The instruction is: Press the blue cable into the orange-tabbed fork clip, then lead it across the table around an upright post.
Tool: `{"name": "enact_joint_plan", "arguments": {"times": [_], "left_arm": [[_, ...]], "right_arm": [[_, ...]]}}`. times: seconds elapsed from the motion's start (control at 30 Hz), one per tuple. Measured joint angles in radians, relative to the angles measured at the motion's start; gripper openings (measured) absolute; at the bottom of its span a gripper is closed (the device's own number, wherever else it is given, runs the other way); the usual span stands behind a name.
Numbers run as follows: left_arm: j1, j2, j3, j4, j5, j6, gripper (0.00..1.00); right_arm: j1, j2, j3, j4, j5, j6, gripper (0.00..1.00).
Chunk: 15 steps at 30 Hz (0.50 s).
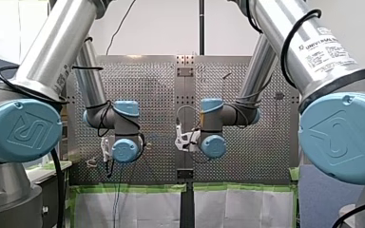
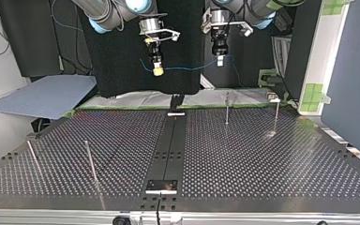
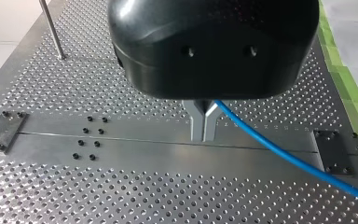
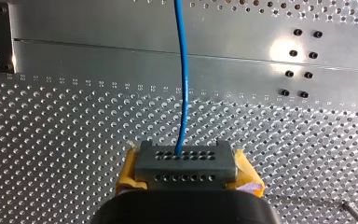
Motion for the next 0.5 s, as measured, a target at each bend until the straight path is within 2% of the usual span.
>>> {"name": "enact_joint_plan", "arguments": {"times": [0.33,0.5], "left_arm": [[-0.003,-0.004,-0.001,-0.004,0.004,-0.001,0.00],[-0.007,-0.037,-0.003,-0.037,0.011,-0.003,0.00]], "right_arm": [[0.000,0.000,-0.001,0.000,0.001,0.000,0.00],[0.018,0.021,-0.014,0.021,0.016,-0.004,0.00]]}}
